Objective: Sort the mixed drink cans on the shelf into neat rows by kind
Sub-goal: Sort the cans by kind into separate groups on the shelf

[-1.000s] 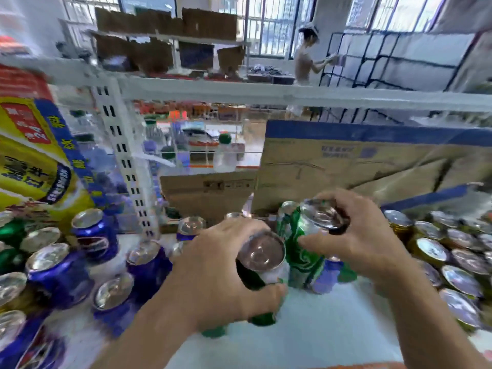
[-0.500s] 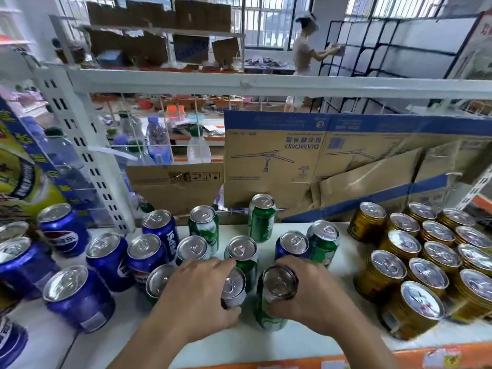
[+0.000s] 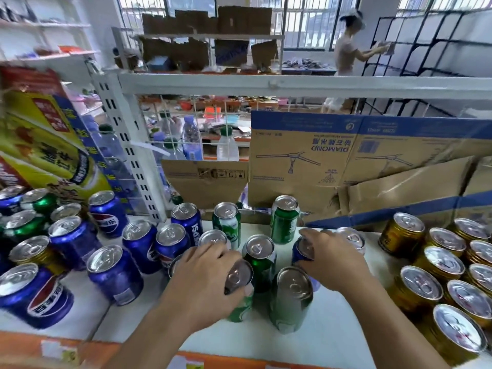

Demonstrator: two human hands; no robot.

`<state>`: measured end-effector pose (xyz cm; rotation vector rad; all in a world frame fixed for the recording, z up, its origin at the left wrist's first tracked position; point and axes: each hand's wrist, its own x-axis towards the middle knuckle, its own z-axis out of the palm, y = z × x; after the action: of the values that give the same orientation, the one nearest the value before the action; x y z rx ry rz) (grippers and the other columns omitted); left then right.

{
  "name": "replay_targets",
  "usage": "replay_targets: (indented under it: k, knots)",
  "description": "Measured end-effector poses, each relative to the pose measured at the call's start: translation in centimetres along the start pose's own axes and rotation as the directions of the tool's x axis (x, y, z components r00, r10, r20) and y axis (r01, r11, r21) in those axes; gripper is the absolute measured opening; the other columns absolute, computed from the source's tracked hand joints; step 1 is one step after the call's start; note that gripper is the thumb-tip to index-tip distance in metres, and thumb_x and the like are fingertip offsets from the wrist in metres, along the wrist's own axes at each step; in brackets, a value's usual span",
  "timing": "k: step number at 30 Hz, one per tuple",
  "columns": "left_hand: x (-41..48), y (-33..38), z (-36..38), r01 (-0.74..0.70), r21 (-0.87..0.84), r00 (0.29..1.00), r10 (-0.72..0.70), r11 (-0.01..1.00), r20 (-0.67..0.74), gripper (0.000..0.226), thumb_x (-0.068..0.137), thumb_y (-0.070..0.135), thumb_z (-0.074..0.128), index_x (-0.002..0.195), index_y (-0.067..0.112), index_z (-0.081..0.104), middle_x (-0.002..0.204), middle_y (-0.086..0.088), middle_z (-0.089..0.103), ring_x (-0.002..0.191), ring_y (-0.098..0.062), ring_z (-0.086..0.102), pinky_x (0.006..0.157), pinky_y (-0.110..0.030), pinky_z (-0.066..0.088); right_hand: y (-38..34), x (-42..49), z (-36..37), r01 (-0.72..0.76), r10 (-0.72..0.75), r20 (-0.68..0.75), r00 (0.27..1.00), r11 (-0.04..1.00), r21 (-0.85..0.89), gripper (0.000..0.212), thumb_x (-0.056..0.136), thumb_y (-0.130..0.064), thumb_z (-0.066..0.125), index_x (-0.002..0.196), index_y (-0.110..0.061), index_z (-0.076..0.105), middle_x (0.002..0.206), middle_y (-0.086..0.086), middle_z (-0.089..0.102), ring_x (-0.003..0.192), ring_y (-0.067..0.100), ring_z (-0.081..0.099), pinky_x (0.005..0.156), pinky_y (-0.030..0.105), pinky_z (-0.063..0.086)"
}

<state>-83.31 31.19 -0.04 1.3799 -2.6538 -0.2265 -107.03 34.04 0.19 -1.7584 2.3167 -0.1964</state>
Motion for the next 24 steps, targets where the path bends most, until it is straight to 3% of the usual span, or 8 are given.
replay_targets:
  k: [3, 6, 11, 15, 20, 24]
  knots:
    - [-0.5, -0.3, 0.0, 0.027, -0.015, 1.000, -0.027, 1.000, 0.006, 0.079, 0.067, 0.082, 0.015, 0.131, 0.045, 0.041, 0.128, 0.024, 0.040, 0.127, -0.004, 0.031, 0.113, -0.034, 0.019, -0.9, 0.3, -0.5, -0.003, 0.004, -0.039, 0.999, 0.999, 0.032, 0.043, 0.071, -0.036, 0.070, 0.111, -0.033, 0.058, 0.108, 0.000, 0.064, 0.096, 0.025, 0.059, 0.068, 0.029, 0.046]
    - [-0.9, -0.7, 0.0, 0.059, -0.079, 0.998, -0.060, 0.995, -0.004, 0.078, 0.069, 0.082, 0.016, 0.133, 0.044, 0.041, 0.130, 0.023, 0.039, 0.125, -0.003, 0.034, 0.113, -0.034, 0.024, -2.2, 0.1, -1.7, 0.004, 0.003, -0.108, 0.994, 0.998, 0.065, 0.045, 0.067, -0.032, 0.070, 0.110, -0.033, 0.060, 0.097, 0.000, 0.065, 0.087, 0.029, 0.060, 0.065, 0.031, 0.046]
    - [-1.6, -2.2, -0.3, 0.132, -0.118, 0.991, -0.134, 0.984, -0.008, 0.065, 0.081, 0.075, 0.032, 0.135, 0.040, 0.043, 0.130, 0.020, 0.038, 0.122, -0.005, 0.037, 0.105, -0.025, 0.031, -6.7, -1.4, -4.2, 0.102, -0.093, -0.304, 0.948, 0.995, 0.013, 0.052, 0.080, -0.036, 0.068, 0.127, -0.034, 0.044, 0.116, 0.001, 0.045, 0.084, 0.031, 0.059, 0.063, 0.033, 0.042]
    - [-3.2, -5.3, -1.4, 0.251, -0.060, 0.965, -0.255, 0.966, -0.067, 0.052, 0.088, 0.067, 0.041, 0.131, 0.038, 0.046, 0.130, 0.016, 0.041, 0.123, -0.010, 0.039, 0.103, -0.029, 0.031, -11.8, -2.0, -5.0, 0.333, -0.241, -0.432, 0.869, 0.931, 0.150, 0.052, 0.083, -0.038, 0.070, 0.126, -0.031, 0.043, 0.121, -0.004, 0.038, 0.079, 0.028, 0.056, 0.066, 0.034, 0.046]
    - [-7.3, -11.9, -3.4, 0.422, -0.107, 0.887, -0.434, 0.900, -0.156, 0.063, 0.080, 0.067, 0.036, 0.128, 0.032, 0.053, 0.129, 0.012, 0.046, 0.122, -0.016, 0.045, 0.098, -0.031, 0.040, -19.8, -1.3, -3.7, 0.535, -0.389, -0.383, 0.838, 0.724, 0.436, 0.057, 0.076, -0.038, 0.078, 0.122, -0.034, 0.044, 0.117, -0.011, 0.039, 0.099, 0.022, 0.058, 0.085, 0.042, 0.050]
    - [-10.8, -17.3, -5.1, 0.507, -0.137, 0.811, -0.525, 0.851, -0.258, 0.053, 0.083, 0.060, 0.045, 0.122, 0.027, 0.059, 0.120, 0.007, 0.051, 0.108, -0.019, 0.054, 0.086, -0.037, 0.050, -26.4, -0.1, -1.4, 0.575, -0.481, -0.316, 0.818, 0.661, 0.482, 0.053, 0.076, -0.039, 0.077, 0.119, -0.033, 0.047, 0.115, -0.010, 0.043, 0.100, 0.016, 0.053, 0.090, 0.036, 0.046]
